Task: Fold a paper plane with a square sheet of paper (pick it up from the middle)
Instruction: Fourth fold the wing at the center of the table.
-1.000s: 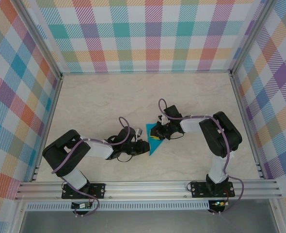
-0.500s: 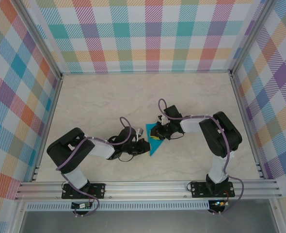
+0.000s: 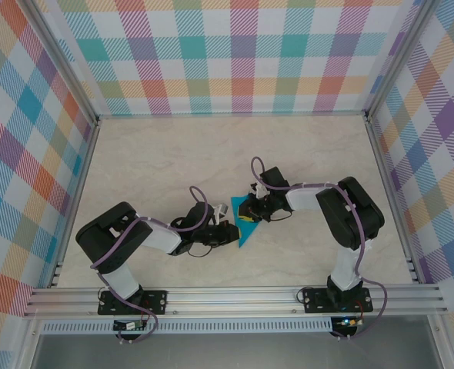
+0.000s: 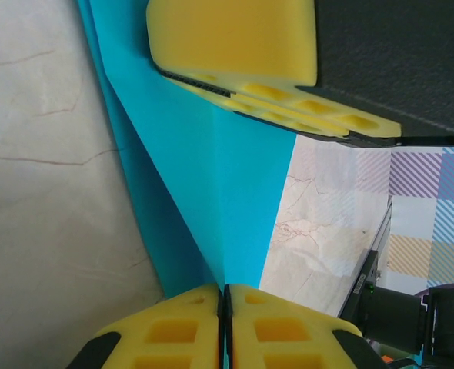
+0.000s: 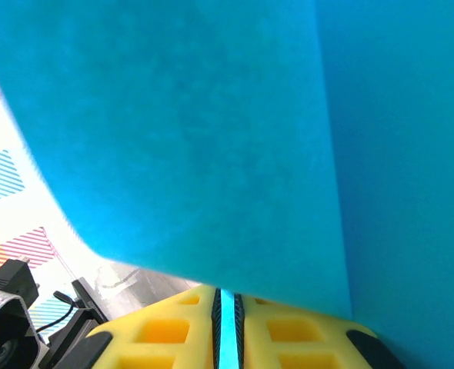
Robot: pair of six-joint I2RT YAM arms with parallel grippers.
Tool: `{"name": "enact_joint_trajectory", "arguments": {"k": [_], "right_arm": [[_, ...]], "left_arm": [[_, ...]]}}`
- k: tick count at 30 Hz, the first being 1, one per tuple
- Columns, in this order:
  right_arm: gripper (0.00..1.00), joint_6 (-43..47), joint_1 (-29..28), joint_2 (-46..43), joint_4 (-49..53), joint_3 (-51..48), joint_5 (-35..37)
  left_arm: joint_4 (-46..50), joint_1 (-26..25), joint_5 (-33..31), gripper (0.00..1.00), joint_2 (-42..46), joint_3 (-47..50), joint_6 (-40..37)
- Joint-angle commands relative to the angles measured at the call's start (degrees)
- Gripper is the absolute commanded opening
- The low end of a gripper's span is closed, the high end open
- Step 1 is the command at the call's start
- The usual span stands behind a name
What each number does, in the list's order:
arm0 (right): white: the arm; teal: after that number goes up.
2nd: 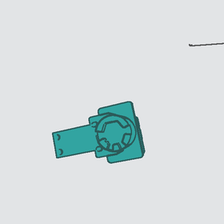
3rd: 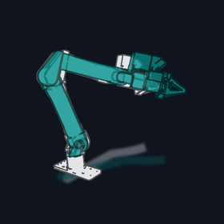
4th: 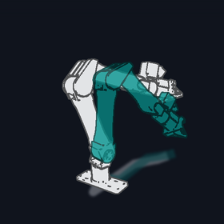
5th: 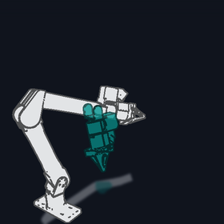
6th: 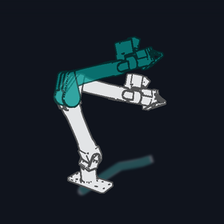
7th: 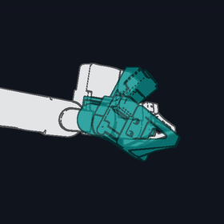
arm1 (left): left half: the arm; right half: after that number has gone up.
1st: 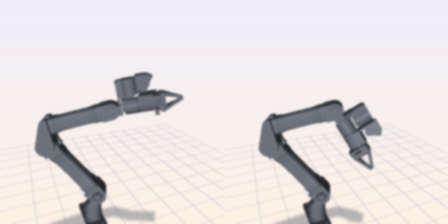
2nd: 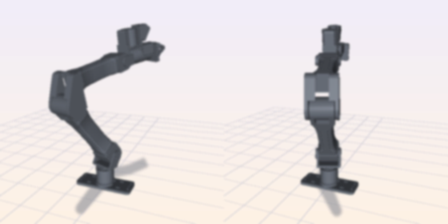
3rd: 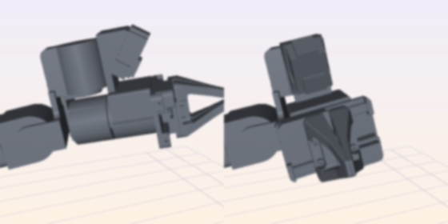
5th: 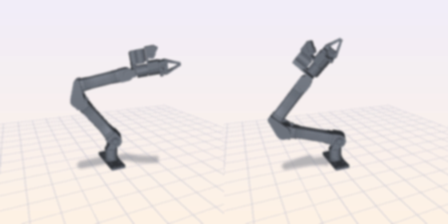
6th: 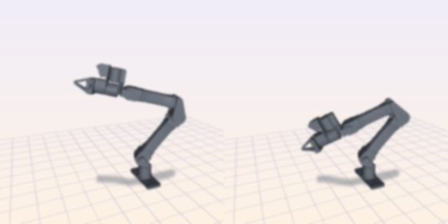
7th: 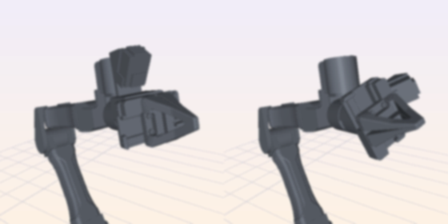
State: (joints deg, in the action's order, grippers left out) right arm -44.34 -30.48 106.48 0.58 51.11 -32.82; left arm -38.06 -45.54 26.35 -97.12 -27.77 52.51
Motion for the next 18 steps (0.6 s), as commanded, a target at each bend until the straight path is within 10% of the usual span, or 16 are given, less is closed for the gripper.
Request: {"name": "enact_joint_trajectory", "arguments": {"k": [1, 18], "right_arm": [[0.16, 0.79, -0.15, 3.12, 3.82, -2.25, 3.34], [0.16, 1.01, -0.13, 3.48, 4.47, -2.25, 3.88]], "left_arm": [[0.00, 0.09, 2.43, 0.09, 0.44, 0.79, -0.44], [4.12, 0.02, 6.07, 0.11, -1.05, -0.88, -1.11]]}}
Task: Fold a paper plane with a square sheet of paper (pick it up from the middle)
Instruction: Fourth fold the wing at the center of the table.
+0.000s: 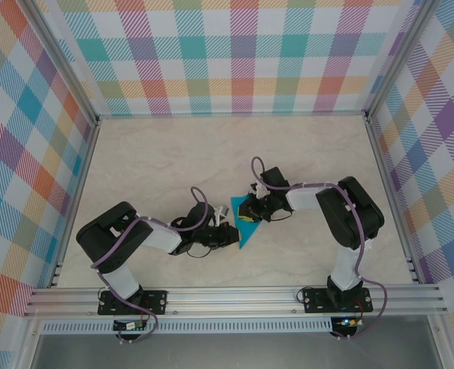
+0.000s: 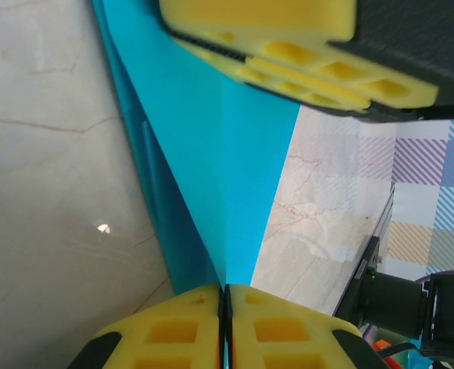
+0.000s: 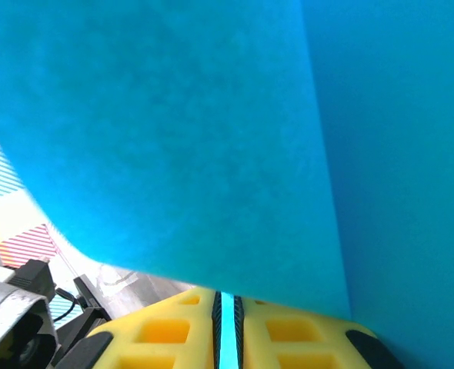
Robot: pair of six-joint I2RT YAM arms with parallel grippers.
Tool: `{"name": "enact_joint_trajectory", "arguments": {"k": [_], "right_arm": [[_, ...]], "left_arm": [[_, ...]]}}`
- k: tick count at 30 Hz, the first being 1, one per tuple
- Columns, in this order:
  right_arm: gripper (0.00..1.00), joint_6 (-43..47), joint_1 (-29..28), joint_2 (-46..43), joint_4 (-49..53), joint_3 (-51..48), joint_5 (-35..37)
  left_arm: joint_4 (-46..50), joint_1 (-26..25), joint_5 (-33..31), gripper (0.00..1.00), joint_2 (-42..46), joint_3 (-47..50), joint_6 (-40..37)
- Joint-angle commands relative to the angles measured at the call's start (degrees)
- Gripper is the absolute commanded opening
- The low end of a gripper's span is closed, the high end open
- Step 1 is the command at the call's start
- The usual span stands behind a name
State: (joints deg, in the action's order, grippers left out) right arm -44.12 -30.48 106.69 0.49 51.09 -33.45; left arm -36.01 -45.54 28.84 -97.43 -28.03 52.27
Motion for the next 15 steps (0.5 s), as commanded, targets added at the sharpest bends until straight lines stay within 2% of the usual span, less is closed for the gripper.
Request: {"name": "enact_joint_trajectory", "arguments": {"k": [1, 10, 15], "right_arm": [[0.15, 0.86, -0.11, 3.26, 4.60, -2.21, 4.52], [0.16, 0.88, -0.11, 3.44, 4.69, -2.22, 4.58], [0.15, 0.96, -0.13, 3.70, 4.61, -2.31, 4.44]], "left_arm": [[1.95, 0.02, 3.69, 0.12, -0.58, -0.62, -0.78], [2.36, 0.02, 3.94, 0.13, 0.23, -0.63, -0.60], [1.21, 0.03, 3.91, 0.19, 0.69, -0.36, 0.10]]}}
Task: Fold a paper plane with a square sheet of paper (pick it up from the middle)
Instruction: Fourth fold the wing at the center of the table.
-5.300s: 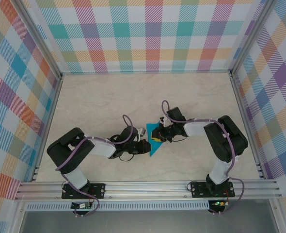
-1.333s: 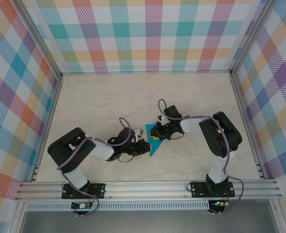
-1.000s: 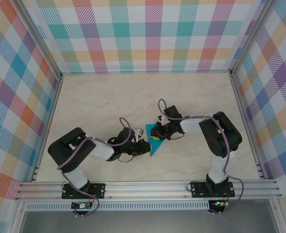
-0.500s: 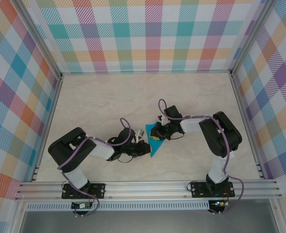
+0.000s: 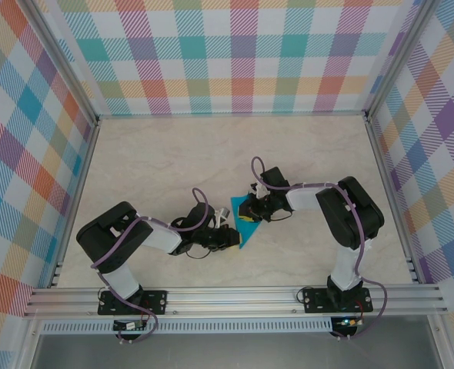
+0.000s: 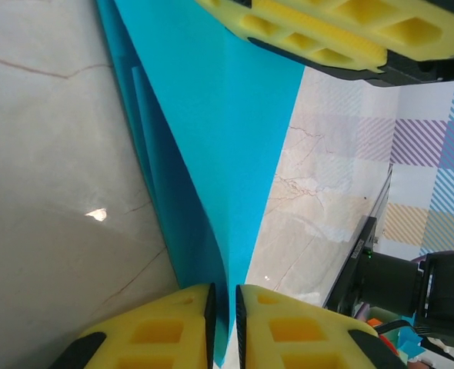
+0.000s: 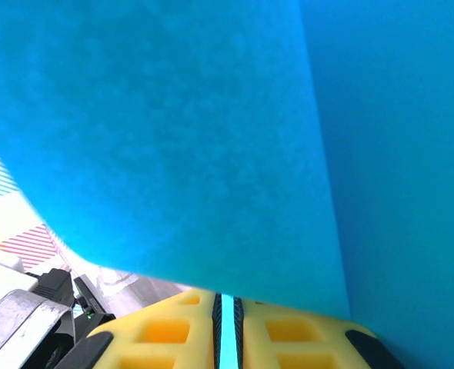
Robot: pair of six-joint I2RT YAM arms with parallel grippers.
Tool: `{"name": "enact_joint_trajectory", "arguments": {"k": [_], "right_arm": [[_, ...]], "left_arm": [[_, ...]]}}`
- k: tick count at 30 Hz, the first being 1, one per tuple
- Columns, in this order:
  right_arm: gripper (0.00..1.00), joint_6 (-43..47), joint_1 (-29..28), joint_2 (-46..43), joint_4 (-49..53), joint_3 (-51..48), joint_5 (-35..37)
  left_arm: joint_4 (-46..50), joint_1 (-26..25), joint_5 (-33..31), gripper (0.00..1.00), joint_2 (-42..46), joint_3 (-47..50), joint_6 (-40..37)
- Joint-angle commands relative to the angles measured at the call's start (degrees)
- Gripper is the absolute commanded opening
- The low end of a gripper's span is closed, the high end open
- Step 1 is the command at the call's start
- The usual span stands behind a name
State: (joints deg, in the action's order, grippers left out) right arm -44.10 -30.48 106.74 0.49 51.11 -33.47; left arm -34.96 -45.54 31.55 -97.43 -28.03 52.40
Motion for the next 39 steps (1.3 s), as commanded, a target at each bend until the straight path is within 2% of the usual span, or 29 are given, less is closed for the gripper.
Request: {"name": "enact_joint_trajectory", "arguments": {"k": [1, 13, 18, 24, 29, 39], "right_arm": [[0.15, 0.91, -0.12, 3.69, 4.68, -2.33, 4.51], [0.15, 1.03, -0.11, 3.48, 4.78, -2.50, 4.42], [0.15, 1.05, -0.11, 3.48, 4.88, -2.51, 4.28], [0.15, 1.13, -0.11, 3.32, 5.05, -2.38, 4.32], [0.15, 1.03, -0.11, 3.34, 5.05, -2.25, 4.33], [0.16, 1.03, -0.15, 3.24, 5.19, -2.24, 4.28]], "left_arm": [[0.35, 0.06, 0.58, 0.21, 1.18, -0.36, 0.05], [0.95, 0.10, -3.43, 0.26, 2.15, -0.46, 1.82], [1.87, 0.26, -4.05, 0.34, 3.24, -0.40, 1.92], [8.08, 0.45, -7.02, 0.41, 6.13, -1.22, 0.82], [9.96, 0.53, -7.17, 0.40, 7.27, -2.41, -0.03], [8.68, 0.50, -6.06, 0.25, 4.08, -4.11, 0.47]]}}
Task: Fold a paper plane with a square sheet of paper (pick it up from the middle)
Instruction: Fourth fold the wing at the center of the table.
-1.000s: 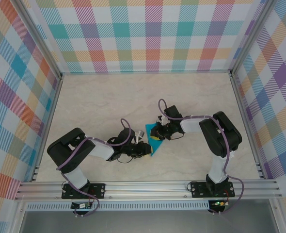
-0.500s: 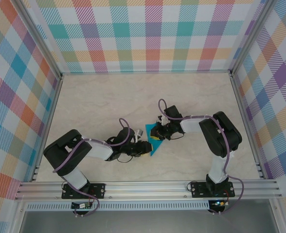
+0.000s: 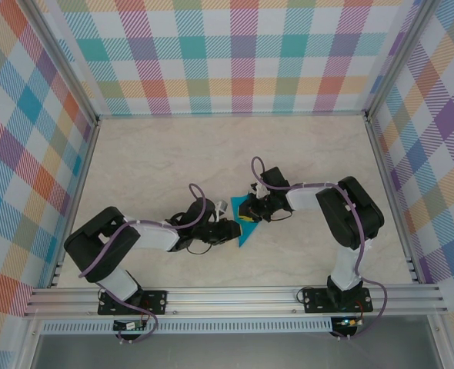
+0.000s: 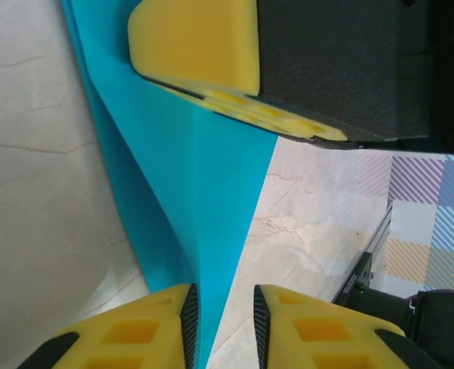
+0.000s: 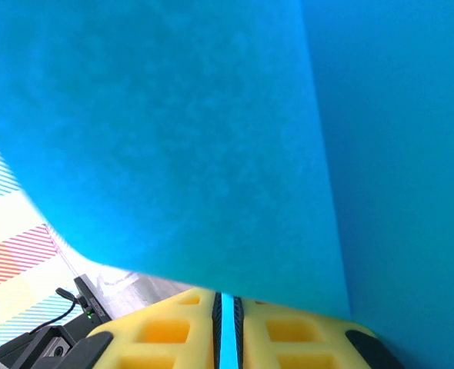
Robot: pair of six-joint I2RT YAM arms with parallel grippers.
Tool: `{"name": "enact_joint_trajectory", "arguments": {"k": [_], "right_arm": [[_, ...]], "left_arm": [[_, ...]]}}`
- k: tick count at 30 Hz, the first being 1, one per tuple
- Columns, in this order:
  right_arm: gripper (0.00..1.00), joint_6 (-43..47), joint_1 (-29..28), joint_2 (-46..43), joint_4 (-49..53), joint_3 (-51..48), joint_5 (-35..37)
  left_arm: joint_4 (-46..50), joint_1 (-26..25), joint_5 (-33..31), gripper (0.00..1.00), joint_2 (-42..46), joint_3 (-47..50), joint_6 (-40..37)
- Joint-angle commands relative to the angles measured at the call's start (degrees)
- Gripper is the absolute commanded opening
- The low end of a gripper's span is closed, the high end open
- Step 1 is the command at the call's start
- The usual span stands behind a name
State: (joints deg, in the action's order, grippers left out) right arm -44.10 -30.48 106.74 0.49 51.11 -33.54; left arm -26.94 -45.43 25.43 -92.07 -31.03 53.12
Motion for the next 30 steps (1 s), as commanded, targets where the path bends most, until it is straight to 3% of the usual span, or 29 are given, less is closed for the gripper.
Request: {"name": "enact_joint_trajectory", "arguments": {"k": [1, 9, 18, 30], "right_arm": [[0.16, 1.03, -0.11, 3.21, 5.17, -2.25, 4.35], [0.16, 1.03, -0.11, 3.04, 5.32, -2.24, 4.35], [0.16, 0.95, -0.13, 3.13, 5.10, -2.59, 4.48], [0.16, 0.59, -0.12, 4.00, 4.48, -3.30, 4.83]], "left_arm": [[0.66, 0.40, 0.06, 0.25, -1.57, -1.08, -0.14], [0.71, 0.36, -0.05, 0.20, -2.23, -0.88, 0.13], [0.22, 0.37, 1.66, 0.07, -3.11, -0.53, 0.03], [-0.37, 0.34, 4.88, 0.06, -7.02, -0.37, 0.23]]}}
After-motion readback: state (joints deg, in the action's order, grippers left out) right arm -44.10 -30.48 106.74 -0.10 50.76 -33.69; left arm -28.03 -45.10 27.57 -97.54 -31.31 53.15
